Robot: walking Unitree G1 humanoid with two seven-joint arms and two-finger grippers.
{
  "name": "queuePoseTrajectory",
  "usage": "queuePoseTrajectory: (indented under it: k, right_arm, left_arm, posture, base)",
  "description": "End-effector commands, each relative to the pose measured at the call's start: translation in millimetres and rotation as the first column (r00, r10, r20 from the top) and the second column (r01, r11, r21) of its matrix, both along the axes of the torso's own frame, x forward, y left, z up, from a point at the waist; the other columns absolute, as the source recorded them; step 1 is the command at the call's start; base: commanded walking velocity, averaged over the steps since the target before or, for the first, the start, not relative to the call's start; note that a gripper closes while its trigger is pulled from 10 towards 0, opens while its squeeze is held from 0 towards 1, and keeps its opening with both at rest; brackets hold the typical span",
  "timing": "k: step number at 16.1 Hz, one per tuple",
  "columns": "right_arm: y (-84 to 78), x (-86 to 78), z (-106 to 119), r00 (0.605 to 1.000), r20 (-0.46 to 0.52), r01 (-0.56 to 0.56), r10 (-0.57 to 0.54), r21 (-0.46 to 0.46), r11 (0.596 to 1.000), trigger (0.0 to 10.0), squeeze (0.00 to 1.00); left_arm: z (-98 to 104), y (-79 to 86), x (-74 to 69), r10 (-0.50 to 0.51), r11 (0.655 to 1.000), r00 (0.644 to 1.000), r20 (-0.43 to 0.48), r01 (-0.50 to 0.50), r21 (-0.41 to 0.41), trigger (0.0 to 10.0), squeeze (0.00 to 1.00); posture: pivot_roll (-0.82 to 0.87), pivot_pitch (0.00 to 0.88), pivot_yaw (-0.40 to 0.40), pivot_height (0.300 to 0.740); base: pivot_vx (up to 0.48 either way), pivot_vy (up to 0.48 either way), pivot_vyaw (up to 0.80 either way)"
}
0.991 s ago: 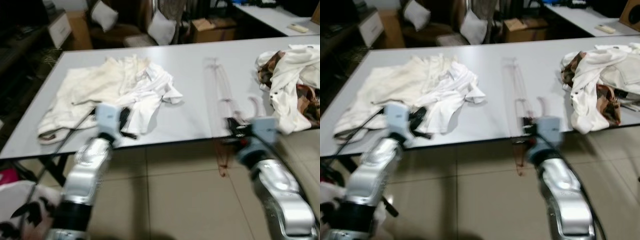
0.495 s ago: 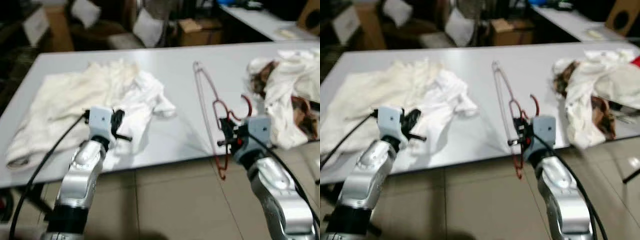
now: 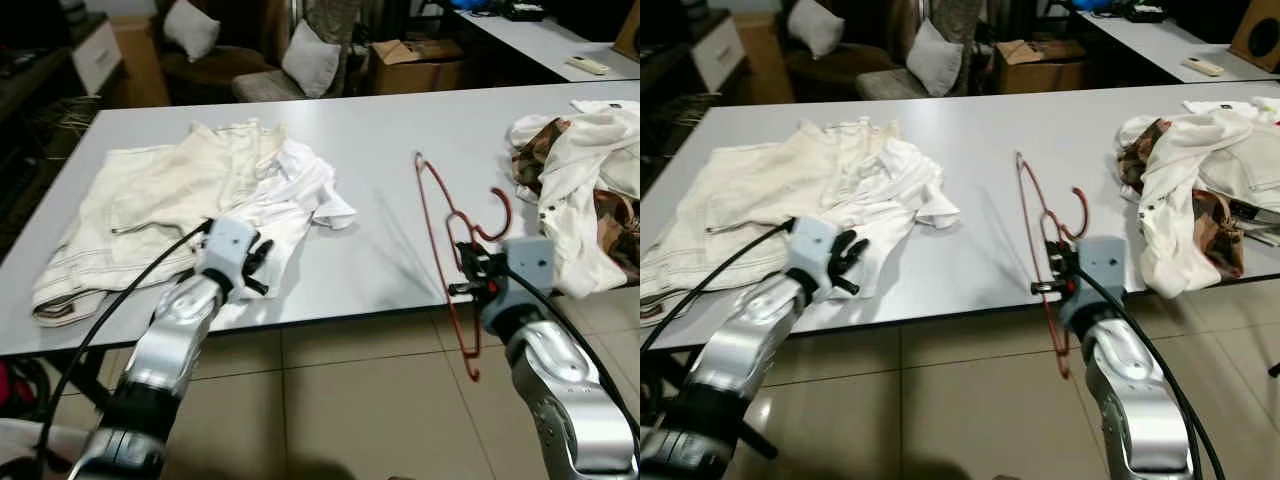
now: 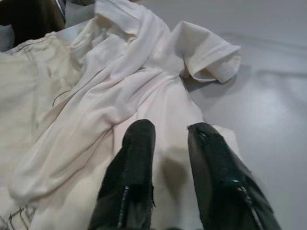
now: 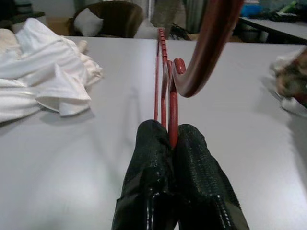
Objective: Hang hanger
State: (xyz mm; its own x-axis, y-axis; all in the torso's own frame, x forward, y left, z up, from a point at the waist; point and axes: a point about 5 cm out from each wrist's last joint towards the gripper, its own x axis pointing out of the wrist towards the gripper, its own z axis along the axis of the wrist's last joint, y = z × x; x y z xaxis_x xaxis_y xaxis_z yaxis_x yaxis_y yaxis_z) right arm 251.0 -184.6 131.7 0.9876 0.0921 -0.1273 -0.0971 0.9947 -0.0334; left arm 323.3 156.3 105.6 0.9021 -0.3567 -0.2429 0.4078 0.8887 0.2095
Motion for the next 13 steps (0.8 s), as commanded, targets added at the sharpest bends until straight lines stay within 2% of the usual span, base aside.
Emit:
queuePoseTrajectory:
  k: [1,2,4,6,8,9,11,13]
  right_arm:
    - [-6.0,-2.2,-1,0.999,-0.011,0.032,-0.032,-0.002,0.999,10.0,0.00]
    - [-7.0,-3.1,-2,0.999,-0.013,0.036,-0.036,-0.001,0.999,10.0,0.00]
    - [-7.8,-5.6,-2,0.999,-0.019,0.048,-0.048,0.003,0.999,10.0,0.00]
    - [-6.8,-5.9,-3,0.998,-0.026,0.049,-0.049,0.001,0.999,10.0,0.00]
    - [-7.8,-7.6,-4,0.998,-0.031,0.051,-0.051,0.001,0.999,10.0,0.00]
    - [-7.6,-7.8,-4,0.998,-0.033,0.051,-0.051,0.002,0.999,10.0,0.00]
    - [-6.9,-7.0,-4,0.998,-0.034,0.048,-0.048,0.005,0.999,10.0,0.00]
    - [-6.1,-5.5,-3,0.999,-0.032,0.043,-0.043,0.004,0.999,10.0,0.00]
  left_arm:
    - [5,-0.9,5.6,0.002,1.000,1.000,0.015,-0.002,0.019,10.0,0.00]
    - [5,0.3,8.1,0.019,1.000,1.000,0.014,-0.020,0.021,10.0,0.00]
    - [15,15.1,24.6,0.145,0.989,0.988,0.043,-0.145,-0.005,10.0,0.00]
    - [20,28.2,33.7,0.213,0.977,0.976,0.051,-0.214,0.020,10.0,0.00]
    - [14,36.0,37.8,0.206,0.977,0.978,-0.019,-0.205,0.056,10.0,0.00]
    - [9,36.3,38.4,0.201,0.980,0.977,-0.066,-0.199,0.028,10.0,0.00]
    - [4,36.0,40.1,0.194,0.981,0.977,-0.092,-0.193,0.018,10.0,0.00]
    - [-5,35.4,40.1,0.179,0.983,0.977,-0.119,-0.173,0.063,10.0,0.00]
  posture:
    - [-0.18,0.000,0.056,0.740]
    - [-0.18,0.000,0.056,0.740]
    - [-0.18,0.000,0.059,0.740]
    - [-0.19,0.000,0.062,0.740]
    - [-0.19,0.000,0.059,0.740]
    - [-0.19,0.000,0.054,0.740]
    - [-0.19,0.000,0.050,0.740]
    - [-0.19,0.000,0.051,0.740]
  base:
    - [0.000,0.000,0.00]
    - [0.000,0.000,0.00]
    - [0.000,0.000,0.00]
    - [0.000,0.000,0.00]
    - [0.000,0.000,0.00]
    - [0.000,0.000,0.00]
    - [0.000,0.000,0.00]
    - [0.000,0.000,0.00]
